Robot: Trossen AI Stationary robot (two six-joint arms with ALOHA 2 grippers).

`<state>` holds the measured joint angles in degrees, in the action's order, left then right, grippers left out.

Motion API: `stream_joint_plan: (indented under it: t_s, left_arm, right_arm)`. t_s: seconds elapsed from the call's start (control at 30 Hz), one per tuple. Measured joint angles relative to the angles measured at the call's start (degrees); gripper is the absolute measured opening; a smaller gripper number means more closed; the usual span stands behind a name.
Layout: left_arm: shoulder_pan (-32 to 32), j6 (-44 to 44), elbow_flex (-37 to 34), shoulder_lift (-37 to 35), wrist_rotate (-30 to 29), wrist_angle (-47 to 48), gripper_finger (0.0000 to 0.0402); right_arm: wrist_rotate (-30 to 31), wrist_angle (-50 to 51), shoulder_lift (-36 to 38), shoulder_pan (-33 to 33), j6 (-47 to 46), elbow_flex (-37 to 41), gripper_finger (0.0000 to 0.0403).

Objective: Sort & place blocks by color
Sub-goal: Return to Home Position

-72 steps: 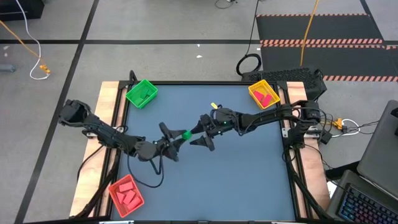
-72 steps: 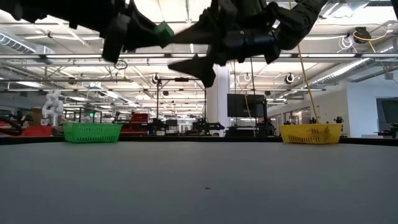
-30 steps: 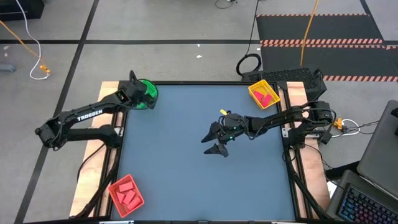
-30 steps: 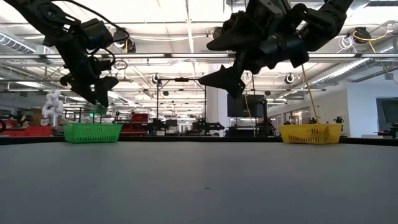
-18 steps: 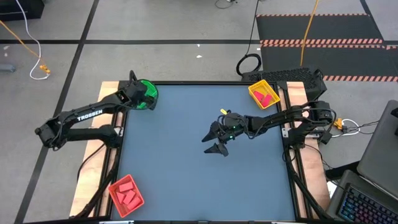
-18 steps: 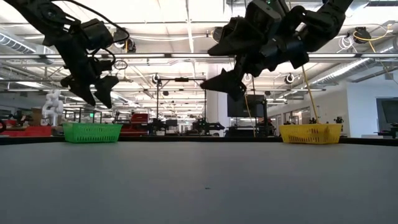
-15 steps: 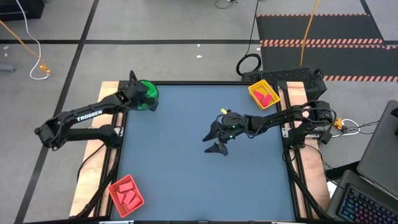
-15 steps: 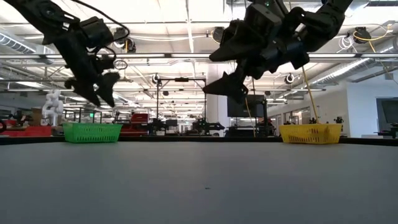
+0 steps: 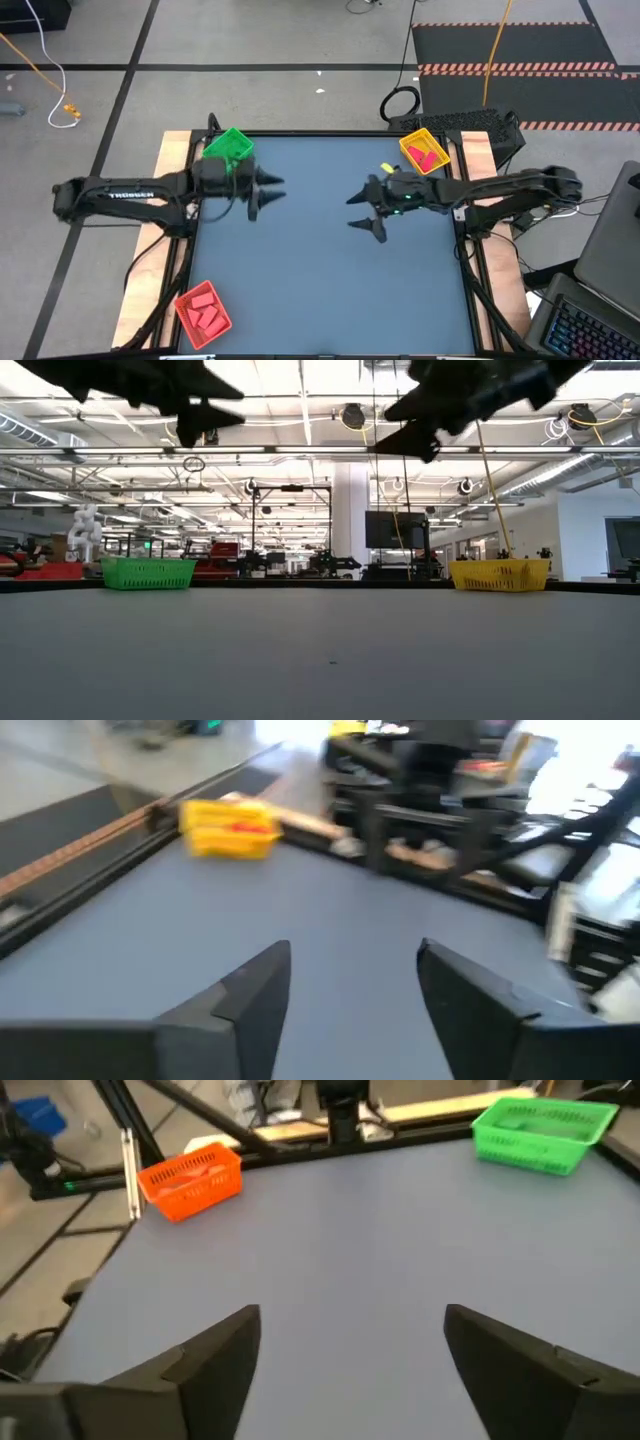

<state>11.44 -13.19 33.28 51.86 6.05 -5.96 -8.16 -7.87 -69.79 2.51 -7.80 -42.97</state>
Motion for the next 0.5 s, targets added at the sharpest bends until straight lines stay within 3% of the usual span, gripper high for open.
stream_joint_plan:
  t_s: [0.17, 0.33, 0.43, 0.5]
  left_arm:
    - [-12.3, 0.7, 0.0, 0.6, -8.2, -1.5, 0.0138]
    - [-19.0, 4.8, -0.1, -1.9, -9.6, -0.4, 0.0023]
    - [-19.9, 5.9, -2.7, -6.0, -9.6, -0.5, 0.0011]
    - [-19.5, 5.8, -6.3, -8.9, -9.6, -2.7, 0.0009]
  right_arm:
    - [5.6, -0.9, 10.3, -1.3, -3.2, 7.2, 0.0246]
    - [9.8, -1.3, 20.6, -1.5, -5.4, 16.2, 0.0113]
    - [9.6, -3.9, 26.7, -1.5, -5.0, 21.4, 0.0026]
    - [9.4, -5.7, 30.4, -1.5, -4.7, 24.5, 0.0012]
